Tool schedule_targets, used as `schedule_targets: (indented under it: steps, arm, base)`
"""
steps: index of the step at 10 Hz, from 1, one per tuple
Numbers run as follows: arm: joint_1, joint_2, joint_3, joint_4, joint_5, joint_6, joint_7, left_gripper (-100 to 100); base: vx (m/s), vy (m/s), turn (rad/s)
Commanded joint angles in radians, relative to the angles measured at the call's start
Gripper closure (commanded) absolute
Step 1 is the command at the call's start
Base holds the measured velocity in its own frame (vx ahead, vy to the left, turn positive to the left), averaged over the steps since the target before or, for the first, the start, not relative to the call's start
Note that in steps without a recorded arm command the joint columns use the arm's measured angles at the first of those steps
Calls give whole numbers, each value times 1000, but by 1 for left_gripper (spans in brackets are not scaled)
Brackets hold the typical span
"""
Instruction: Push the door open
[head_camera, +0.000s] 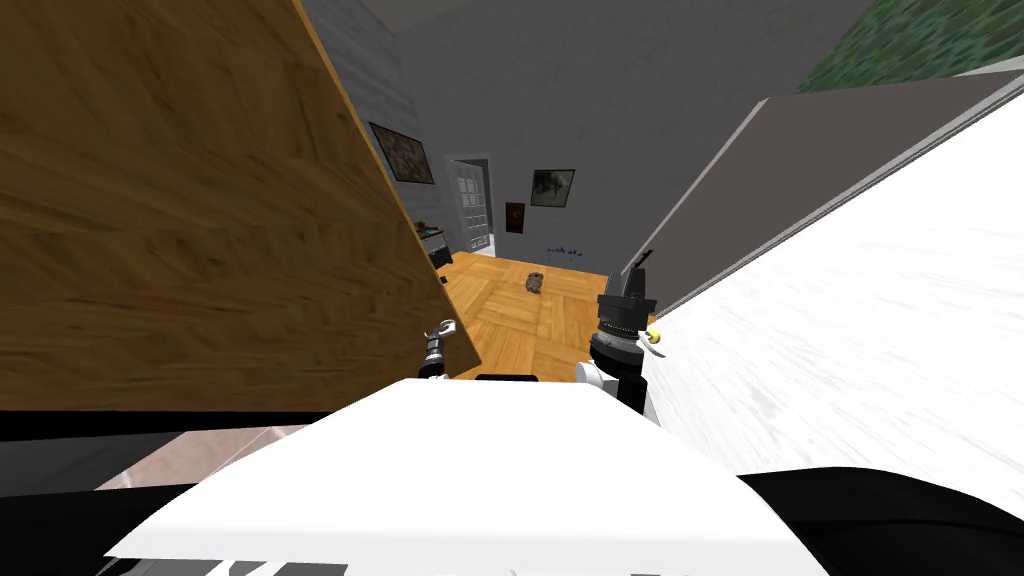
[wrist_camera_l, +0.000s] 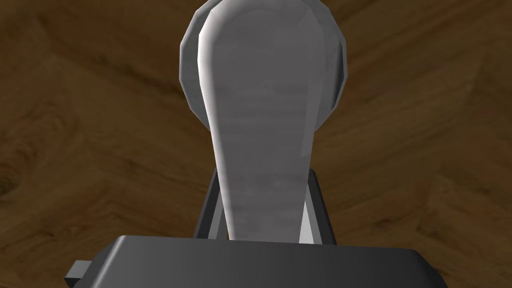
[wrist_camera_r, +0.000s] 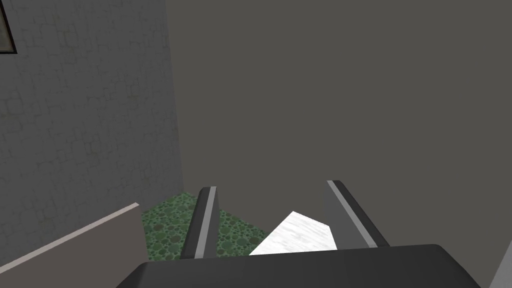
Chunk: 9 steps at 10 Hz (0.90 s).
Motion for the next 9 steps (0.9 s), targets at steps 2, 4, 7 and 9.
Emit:
schedule_targets:
  steps: [2,4,7,9]
  arm:
    - [-5,15,43,-4,19,-6,-12,100]
    - [-5,14,66,-3,31,-7,-19,100]
    - [-5,7,99,-2,49,-9,-29,100]
    - [-5,-1,120,-2,61,-9,-36,100]
  base:
    - [194,0,54]
    - [205,-16,65]
    - [197,7,61]
    - [191,-18,58]
